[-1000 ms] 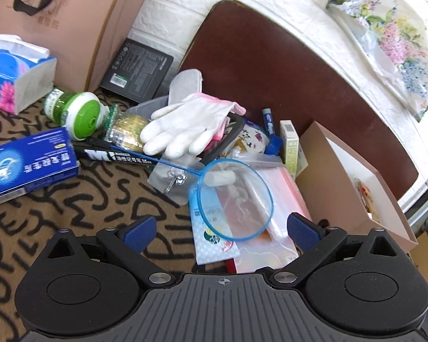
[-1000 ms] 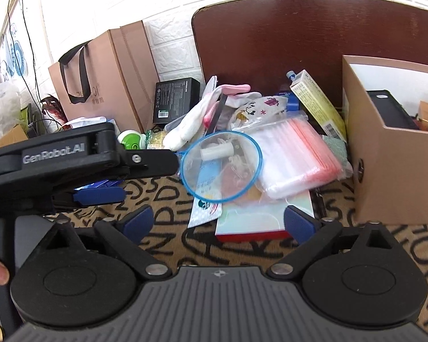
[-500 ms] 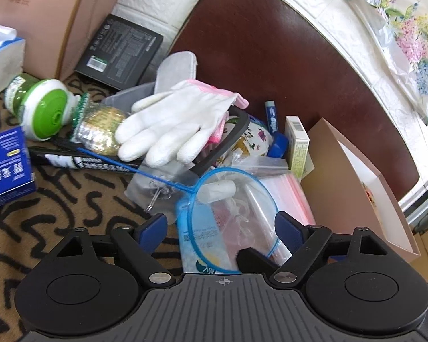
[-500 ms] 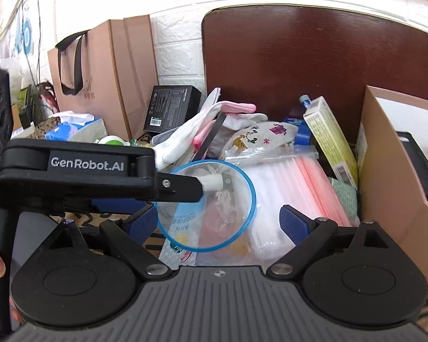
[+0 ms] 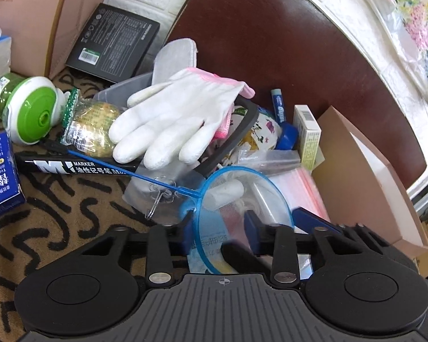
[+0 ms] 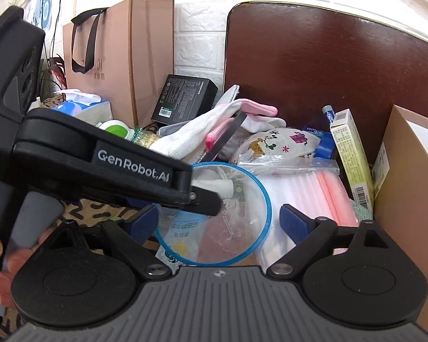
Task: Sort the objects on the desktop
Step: 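Lower both tools onto the blue mesh net's rim and close on it, then lift the blue mesh net with both tools and pull it clear of the clutter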
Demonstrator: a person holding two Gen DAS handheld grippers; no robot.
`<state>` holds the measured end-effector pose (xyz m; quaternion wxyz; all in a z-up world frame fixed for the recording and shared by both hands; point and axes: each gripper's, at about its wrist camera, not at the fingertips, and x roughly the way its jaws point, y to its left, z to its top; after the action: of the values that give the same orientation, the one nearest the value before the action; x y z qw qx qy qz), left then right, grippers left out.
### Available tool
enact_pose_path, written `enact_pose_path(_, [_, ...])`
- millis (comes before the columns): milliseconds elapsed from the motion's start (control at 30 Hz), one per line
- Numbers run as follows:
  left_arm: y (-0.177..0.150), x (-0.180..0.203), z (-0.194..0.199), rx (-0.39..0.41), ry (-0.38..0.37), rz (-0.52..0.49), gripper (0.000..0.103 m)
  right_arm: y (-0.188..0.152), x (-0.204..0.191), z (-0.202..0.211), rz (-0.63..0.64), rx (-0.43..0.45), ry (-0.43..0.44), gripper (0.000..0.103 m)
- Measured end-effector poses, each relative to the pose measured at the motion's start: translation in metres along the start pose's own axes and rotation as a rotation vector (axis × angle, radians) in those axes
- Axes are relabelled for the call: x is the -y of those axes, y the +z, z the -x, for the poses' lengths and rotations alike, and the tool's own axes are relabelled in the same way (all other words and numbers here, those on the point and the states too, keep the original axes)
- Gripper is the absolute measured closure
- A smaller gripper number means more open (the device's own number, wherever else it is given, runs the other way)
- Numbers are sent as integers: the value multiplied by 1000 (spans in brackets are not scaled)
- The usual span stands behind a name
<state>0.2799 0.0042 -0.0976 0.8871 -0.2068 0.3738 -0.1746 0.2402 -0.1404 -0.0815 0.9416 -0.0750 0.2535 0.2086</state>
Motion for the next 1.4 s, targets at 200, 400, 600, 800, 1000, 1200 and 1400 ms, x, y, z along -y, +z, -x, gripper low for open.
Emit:
enact_pose_path(200, [-6,7,15,-5,-10,0,54,-1,-1,10,-9,-10,-9,27])
enact_pose_path(400, [-29,25,42,-19,-42,-11,56,-11,5,40,-89,-29,34,30])
enact_pose_path(600, [-74,39,64,-69,-89,-3,58,-41,7,81,-186,-63,83,35])
enact_pose_path(800, [-123,45,75,-155,-110,26,57,-80,3,116,-235,-135,88,35])
enact_pose_path(1000, [-147,46,94,-120,-113,31,30,-109,1,143,-255,-170,84,34])
enact_pose_path(1200, [-145,39,122,-54,-23,19,16,-111,4,157,-254,-150,72,30])
enact_pose_path(1400, [-128,18,109,-41,20,131,16,-115,-1,155,-256,-163,87,29])
